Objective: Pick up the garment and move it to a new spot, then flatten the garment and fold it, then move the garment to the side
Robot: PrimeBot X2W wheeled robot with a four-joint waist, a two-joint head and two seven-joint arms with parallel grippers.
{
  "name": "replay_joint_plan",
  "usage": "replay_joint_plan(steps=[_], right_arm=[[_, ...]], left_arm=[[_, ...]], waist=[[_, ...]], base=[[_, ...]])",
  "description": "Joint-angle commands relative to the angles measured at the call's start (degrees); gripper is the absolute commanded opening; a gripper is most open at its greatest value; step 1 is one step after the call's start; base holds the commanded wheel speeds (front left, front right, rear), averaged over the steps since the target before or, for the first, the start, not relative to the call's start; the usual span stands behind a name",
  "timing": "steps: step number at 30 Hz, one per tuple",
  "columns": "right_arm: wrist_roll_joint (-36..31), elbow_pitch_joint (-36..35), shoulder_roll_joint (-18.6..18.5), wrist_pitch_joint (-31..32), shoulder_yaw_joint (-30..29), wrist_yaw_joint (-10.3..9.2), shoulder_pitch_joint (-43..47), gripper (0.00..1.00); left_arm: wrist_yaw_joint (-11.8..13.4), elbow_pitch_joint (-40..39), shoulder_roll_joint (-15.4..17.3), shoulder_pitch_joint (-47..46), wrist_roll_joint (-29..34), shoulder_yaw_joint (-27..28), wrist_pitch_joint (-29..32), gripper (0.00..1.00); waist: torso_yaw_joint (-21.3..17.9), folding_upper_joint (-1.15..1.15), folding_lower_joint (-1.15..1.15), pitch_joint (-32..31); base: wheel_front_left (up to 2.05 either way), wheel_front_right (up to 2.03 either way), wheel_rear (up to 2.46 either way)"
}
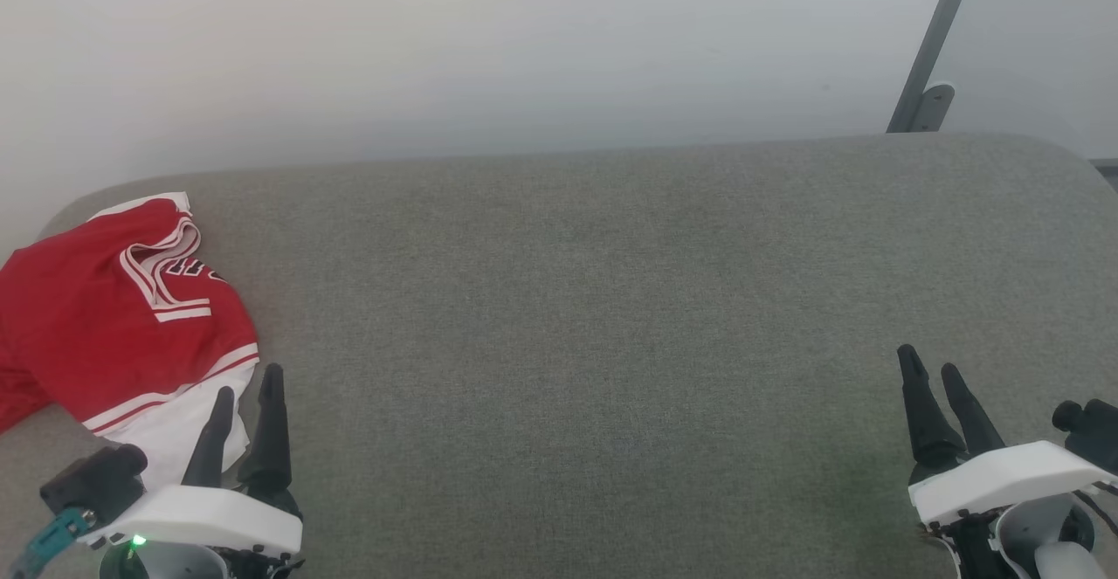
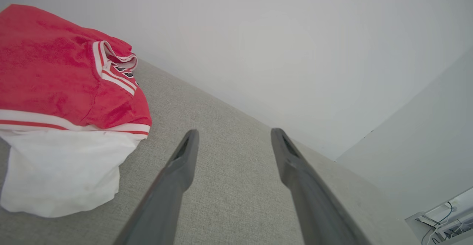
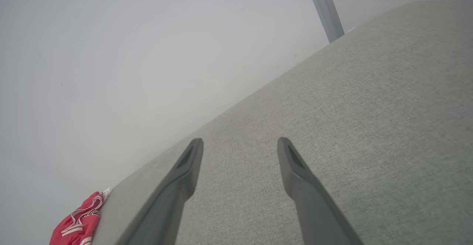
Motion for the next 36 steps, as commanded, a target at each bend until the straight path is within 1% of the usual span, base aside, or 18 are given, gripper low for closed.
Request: replay_joint_plan(steps=[1, 15, 36], right_arm=[[-1.5, -0.8, -0.4, -0.6, 0.1, 0.01, -0.6, 1.0], [-8.7, -0.6, -0.9, -2.2, 0.3, 0.01, -0.6, 1.0], [-18.1, -0.6, -1.5, -4.1, 1.3, 0.02, -0.3, 1.0]], left_arm=[[-0.4, -0.8, 0.1, 0.3, 1.7, 0.5, -0.6, 1.0], [-1.2, -0.4, -0.8, 1.1, 9.9, 2.0, -2.7, 1.0], [-1.9, -0.9, -1.1, 2.4, 20.1, 3.1, -5.3, 1.0]], waist=[[0.0, 0.0, 0.0, 0.0], [0.0, 0.0, 0.0, -0.5], [0.0, 0.0, 0.0, -1.0]], base=[[0.0, 0.0, 0.0], [0.0, 0.0, 0.0], [0.0, 0.0, 0.0]])
